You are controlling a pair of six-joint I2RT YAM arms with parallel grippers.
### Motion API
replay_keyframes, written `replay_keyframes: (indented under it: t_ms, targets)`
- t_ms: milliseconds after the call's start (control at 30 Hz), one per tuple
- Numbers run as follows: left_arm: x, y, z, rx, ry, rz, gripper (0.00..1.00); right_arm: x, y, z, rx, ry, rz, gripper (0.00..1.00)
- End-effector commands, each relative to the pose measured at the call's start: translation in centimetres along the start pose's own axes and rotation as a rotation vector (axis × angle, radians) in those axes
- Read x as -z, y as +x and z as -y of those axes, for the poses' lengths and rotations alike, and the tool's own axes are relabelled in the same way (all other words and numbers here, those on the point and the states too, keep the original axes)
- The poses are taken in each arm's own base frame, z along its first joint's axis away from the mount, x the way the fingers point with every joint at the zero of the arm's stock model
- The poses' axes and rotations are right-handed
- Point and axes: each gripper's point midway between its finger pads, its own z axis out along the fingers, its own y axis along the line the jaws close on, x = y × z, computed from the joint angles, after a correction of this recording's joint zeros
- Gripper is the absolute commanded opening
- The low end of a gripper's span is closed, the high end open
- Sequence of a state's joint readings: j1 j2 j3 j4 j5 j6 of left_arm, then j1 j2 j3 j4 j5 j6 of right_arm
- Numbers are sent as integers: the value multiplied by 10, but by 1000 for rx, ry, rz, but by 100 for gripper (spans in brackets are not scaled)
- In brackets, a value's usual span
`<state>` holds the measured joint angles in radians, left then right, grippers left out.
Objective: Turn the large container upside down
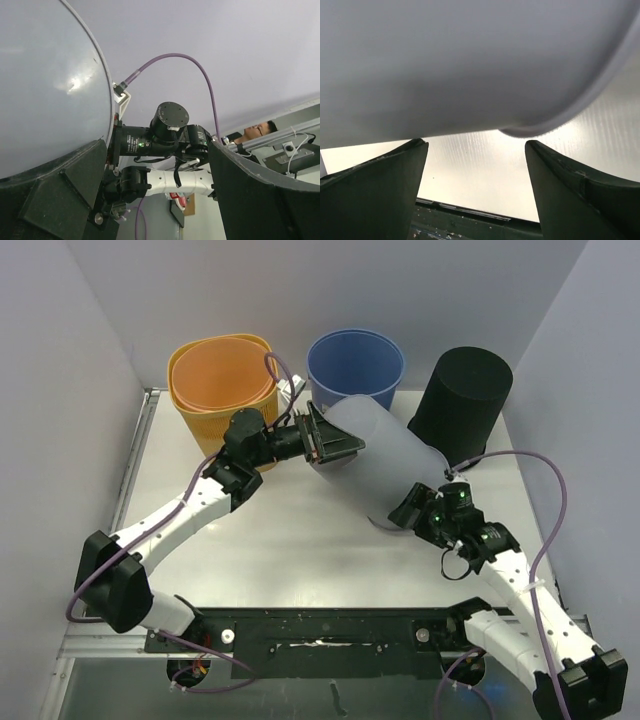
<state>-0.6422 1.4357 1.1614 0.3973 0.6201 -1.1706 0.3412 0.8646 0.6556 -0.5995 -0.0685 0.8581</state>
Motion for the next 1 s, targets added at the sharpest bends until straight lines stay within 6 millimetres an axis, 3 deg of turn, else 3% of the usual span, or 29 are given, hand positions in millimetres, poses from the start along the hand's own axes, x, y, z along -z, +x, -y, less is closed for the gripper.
replay_keyframes:
  t_ms: [0, 267, 567, 700, 833, 967]
  targets:
    - [0, -9, 38, -89, 111, -5, 83, 19, -17, 10, 4, 65, 101, 82]
    - [-7, -14, 40, -157, 101, -23, 83, 43, -18, 32, 41, 175, 125, 93]
    - [-33, -7, 40, -156, 155, -81, 83, 36, -8, 46, -15, 230, 99, 97]
    - [-42, -5, 44, -158, 176, -100, 83, 46, -7, 59, -14, 306, 103, 97]
    - [-43, -12, 43, -202, 162, -96, 83, 64, -22, 48, -4, 268, 167, 98]
    - [-39, -25, 30, -246, 89, -69, 83, 85, -45, 32, 3, 241, 237, 98]
